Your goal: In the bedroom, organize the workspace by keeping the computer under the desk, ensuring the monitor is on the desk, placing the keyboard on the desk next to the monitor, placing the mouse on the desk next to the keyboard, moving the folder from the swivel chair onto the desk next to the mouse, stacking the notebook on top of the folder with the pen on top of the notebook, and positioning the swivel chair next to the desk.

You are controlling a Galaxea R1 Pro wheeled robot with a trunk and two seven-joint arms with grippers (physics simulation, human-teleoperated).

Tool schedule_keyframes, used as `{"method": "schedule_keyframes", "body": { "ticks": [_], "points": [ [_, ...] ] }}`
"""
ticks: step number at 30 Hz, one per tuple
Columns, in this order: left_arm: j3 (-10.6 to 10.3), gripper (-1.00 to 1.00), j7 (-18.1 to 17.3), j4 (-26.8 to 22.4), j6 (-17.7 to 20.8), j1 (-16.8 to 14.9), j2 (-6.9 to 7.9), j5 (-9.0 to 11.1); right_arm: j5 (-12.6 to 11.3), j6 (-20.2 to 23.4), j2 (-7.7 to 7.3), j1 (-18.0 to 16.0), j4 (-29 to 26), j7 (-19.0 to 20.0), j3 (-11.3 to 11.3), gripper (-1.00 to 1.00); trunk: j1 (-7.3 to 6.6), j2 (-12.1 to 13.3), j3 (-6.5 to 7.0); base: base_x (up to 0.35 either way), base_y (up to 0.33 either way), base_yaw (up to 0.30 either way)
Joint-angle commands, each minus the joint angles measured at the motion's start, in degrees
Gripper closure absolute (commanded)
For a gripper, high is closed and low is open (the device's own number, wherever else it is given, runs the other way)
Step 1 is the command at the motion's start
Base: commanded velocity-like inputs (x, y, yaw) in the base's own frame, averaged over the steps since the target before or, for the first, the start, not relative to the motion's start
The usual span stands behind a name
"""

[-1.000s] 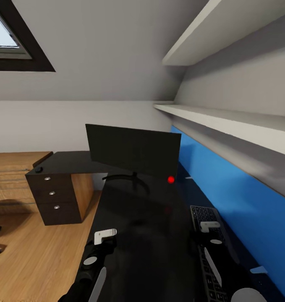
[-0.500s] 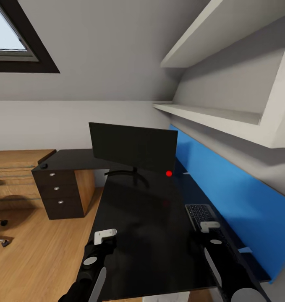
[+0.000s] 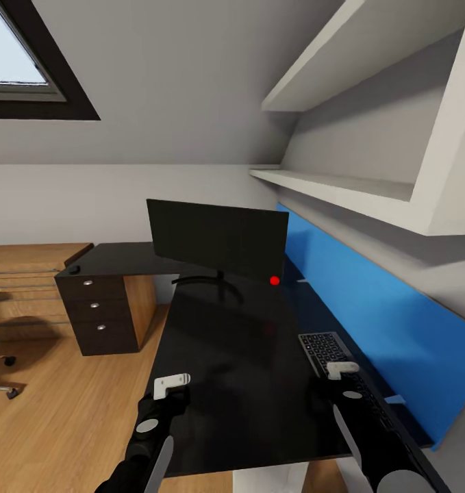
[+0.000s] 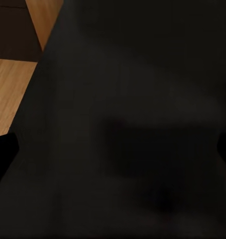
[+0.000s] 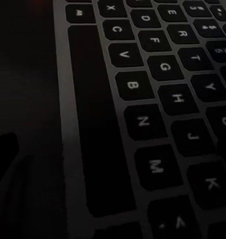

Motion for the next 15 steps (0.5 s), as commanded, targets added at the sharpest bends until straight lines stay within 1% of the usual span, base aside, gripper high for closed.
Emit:
{"method": "schedule_keyframes", "body": {
  "ticks": [1,11,15],
  "points": [
    [-0.1,-1.0,0.5,-0.1,0.1,0.0,0.02,0.6,0.1,0.2,0.01,0.0,0.2,0.1,0.0,-1.0,-0.22,0.4,0.1,-0.002,0.0,0.0],
    [-0.1,-1.0,0.5,0.0,0.2,0.0,0.02,0.6,0.1,-0.2,0.01,0.0,-0.5,0.2,0.0,-1.0,-2.41,4.4,1.9,0.0,0.0,0.0],
    [-0.2,-1.0,0.5,0.0,0.2,0.0,0.02,0.6,0.1,-0.4,0.01,0.0,-1.7,0.2,-0.1,-1.0,-3.29,6.0,2.62,0.0,0.0,0.0]
  ]
}}
